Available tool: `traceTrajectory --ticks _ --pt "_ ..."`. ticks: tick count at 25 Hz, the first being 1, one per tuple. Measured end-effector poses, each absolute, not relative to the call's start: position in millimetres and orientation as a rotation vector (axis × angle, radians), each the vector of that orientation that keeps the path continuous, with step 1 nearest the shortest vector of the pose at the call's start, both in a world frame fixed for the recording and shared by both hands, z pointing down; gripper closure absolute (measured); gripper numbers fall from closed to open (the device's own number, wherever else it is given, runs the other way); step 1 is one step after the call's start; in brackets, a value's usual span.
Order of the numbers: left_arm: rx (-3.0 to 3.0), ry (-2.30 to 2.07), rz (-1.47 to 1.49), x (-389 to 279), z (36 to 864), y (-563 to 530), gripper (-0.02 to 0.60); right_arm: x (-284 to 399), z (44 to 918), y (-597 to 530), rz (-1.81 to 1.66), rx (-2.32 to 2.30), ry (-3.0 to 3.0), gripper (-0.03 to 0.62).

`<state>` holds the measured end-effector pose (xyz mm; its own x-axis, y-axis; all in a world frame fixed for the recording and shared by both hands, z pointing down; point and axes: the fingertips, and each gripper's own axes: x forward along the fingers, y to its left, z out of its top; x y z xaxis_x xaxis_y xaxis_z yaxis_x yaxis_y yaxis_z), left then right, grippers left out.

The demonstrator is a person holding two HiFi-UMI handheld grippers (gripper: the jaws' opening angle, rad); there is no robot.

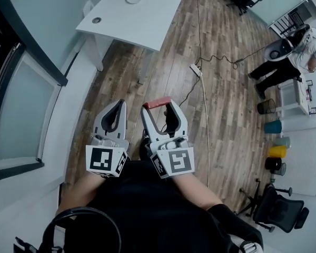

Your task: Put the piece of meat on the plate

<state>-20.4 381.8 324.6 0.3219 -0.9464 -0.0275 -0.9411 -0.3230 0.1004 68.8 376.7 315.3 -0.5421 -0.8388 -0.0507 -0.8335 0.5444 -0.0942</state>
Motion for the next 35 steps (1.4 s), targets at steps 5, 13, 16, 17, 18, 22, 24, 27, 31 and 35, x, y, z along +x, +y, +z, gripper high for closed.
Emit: traceTrajectory --ticks 5,13,16,17,18,22,24,27,31,35 --pt "2.497 -1.791 -0.094 -12.4 325.8 342.0 0.579 75.1 317.5 335.9 -0.114 -1.436 2.688 0.312" --pt "2.494 -1.826 -0.082 14.4 317.3 266.1 0.578 98.9 312.9 259.5 -0.118 -1.394 2.693 0.312" --pt "2.49 -1.836 -0.065 27.0 318.1 243.0 0.578 108.5 318.1 234.4 -0.153 -1.389 2.721 0.312" --pt "2.487 -1.84 -0.059 30.7 319.0 235.9 0.578 110.7 318.3 226.1 -0.151 -1.376 2.721 0.312" --pt "2.484 -1.843 -0.052 34.6 320.1 229.3 0.579 112.6 317.1 218.4 -0.144 -1.36 2.717 0.312" --pt "2.473 -1.854 -0.033 51.3 323.1 203.2 0.578 122.4 309.2 192.9 -0.147 -1.307 2.707 0.312" --pt "2.457 -1.871 -0.038 56.8 322.2 190.1 0.579 128.0 307.4 181.3 -0.143 -1.285 2.716 0.312" --pt "2.44 -1.915 -0.048 62.6 317.7 178.5 0.579 136.3 307.8 169.8 -0.141 -1.255 2.736 0.312" --pt "2.425 -1.956 -0.039 67.4 316.7 176.0 0.578 143.4 306.7 161.8 -0.174 -1.223 2.73 0.312" --pt "2.395 -1.974 -0.029 62.8 320.4 178.9 0.578 141.8 313.0 161.5 -0.181 -1.206 2.753 0.312"
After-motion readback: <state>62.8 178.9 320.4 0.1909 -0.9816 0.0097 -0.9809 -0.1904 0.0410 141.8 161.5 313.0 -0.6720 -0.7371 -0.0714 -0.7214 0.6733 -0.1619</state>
